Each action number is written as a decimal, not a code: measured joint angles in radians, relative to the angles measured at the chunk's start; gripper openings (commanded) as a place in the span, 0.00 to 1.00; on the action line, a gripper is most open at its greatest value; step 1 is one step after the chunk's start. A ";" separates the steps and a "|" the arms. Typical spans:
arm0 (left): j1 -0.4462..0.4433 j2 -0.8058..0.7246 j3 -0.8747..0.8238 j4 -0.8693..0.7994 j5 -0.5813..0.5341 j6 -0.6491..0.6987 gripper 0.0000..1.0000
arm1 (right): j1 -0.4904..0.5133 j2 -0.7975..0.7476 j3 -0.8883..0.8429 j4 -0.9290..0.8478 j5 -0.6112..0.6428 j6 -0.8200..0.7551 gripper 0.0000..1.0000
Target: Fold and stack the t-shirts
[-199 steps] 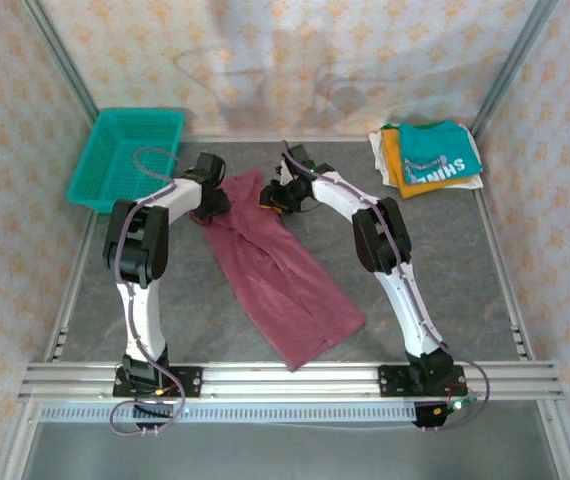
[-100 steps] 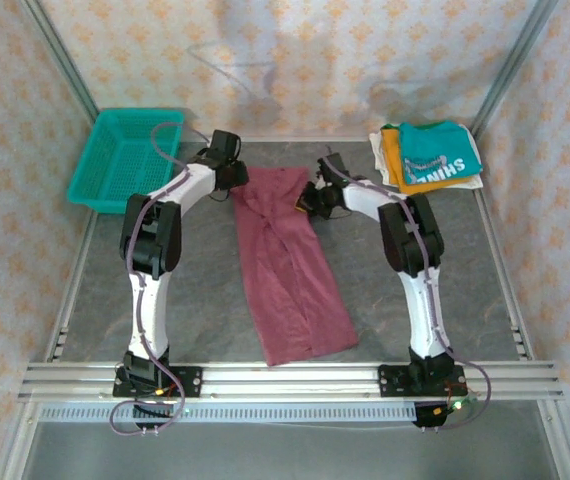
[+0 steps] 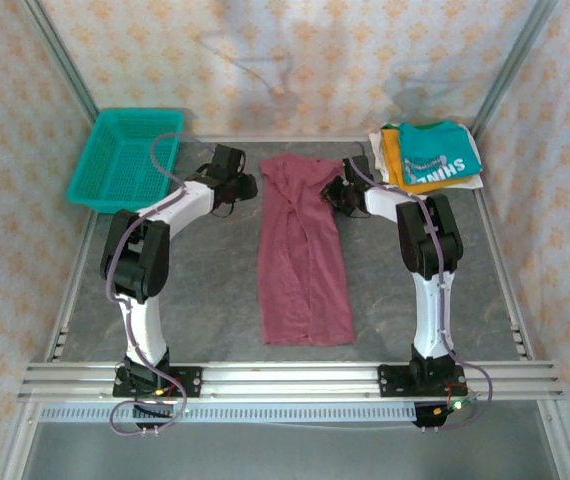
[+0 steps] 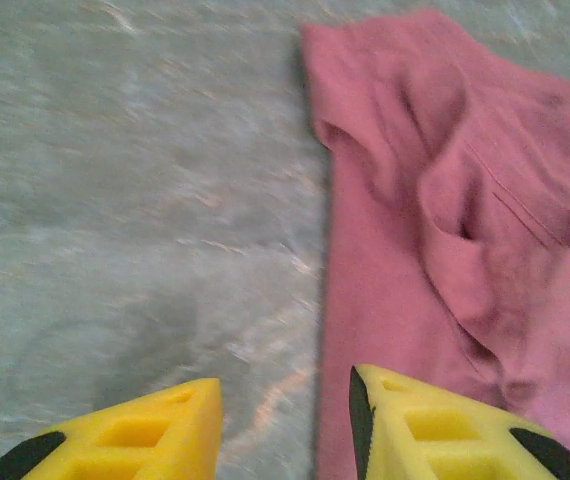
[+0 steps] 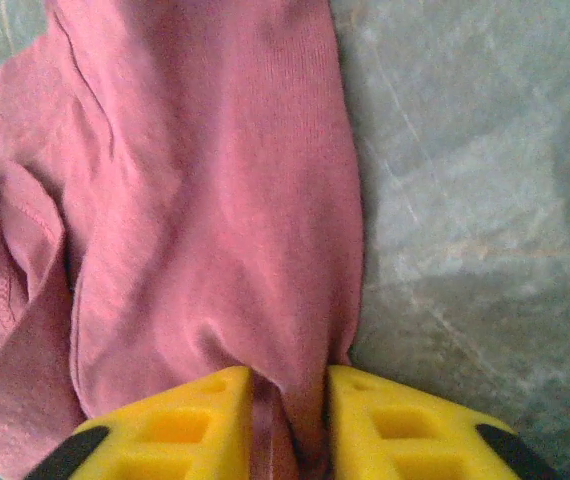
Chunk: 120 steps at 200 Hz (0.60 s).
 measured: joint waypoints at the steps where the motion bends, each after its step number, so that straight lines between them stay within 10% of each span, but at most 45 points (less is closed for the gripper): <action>1: -0.003 0.000 0.000 0.000 0.002 0.000 0.39 | 0.000 0.000 0.002 -0.003 0.002 -0.002 0.32; 66: -0.139 0.201 0.325 -0.057 0.076 0.073 0.43 | -0.004 -0.070 0.018 -0.140 0.119 -0.099 0.43; 120: -0.197 0.459 0.706 -0.230 0.011 0.131 0.44 | 0.023 -0.282 -0.128 -0.095 0.125 -0.131 0.19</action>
